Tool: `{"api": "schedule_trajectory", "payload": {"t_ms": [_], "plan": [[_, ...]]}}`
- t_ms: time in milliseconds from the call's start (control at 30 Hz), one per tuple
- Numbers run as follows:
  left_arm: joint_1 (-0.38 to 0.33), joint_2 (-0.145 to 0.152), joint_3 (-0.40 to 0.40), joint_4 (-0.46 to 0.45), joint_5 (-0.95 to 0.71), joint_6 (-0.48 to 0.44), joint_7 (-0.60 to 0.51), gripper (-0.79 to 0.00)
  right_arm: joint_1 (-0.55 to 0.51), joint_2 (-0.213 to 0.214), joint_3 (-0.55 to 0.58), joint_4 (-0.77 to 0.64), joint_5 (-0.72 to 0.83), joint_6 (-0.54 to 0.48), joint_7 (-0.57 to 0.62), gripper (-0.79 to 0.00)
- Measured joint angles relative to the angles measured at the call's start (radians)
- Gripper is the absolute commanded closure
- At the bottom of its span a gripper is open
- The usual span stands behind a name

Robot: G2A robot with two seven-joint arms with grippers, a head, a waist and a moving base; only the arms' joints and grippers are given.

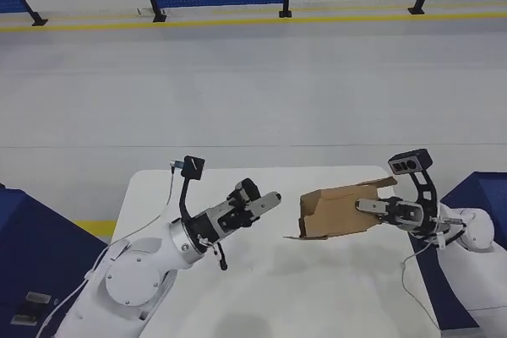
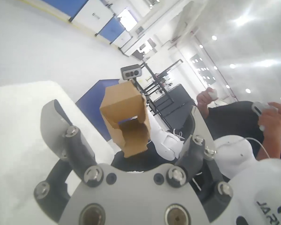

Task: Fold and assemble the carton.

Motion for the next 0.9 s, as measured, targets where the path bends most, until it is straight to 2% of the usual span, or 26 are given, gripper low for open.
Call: {"api": "schedule_trajectory", "payload": {"t_ms": [100, 200, 500, 600, 700, 767, 900], "plan": [[-0.013, -0.004, 0.002, -0.032, -0.018, 0.103, 0.010, -0.785, -0.014, -0.003, 0.027, -0.045, -0.066, -0.068, -0.051, 0.000], [-0.017, -0.007, 0.003, -0.051, -0.034, 0.165, 0.022, -0.785, -0.037, -0.006, 0.052, -0.107, -0.134, -0.126, -0.112, 0.000], [-0.017, -0.007, 0.003, -0.051, -0.037, 0.166, 0.022, -0.785, -0.041, -0.006, 0.056, -0.114, -0.149, -0.129, -0.125, 0.000], [-0.007, -0.005, 0.008, -0.055, -0.007, 0.139, 0.002, -0.785, -0.030, -0.009, 0.048, -0.102, -0.217, -0.120, -0.154, 0.000], [0.009, 0.000, 0.002, -0.062, 0.026, 0.087, -0.062, -0.785, 0.018, -0.012, 0.027, -0.098, -0.153, -0.101, -0.083, 0.000], [0.016, 0.005, -0.009, -0.058, 0.009, 0.024, -0.130, -0.785, 0.052, -0.014, 0.018, -0.115, -0.125, -0.087, -0.071, 0.000], [0.024, 0.010, -0.044, -0.033, -0.035, -0.107, -0.203, -0.785, 0.085, -0.016, -0.012, -0.156, -0.204, -0.118, -0.103, 0.000]]}}
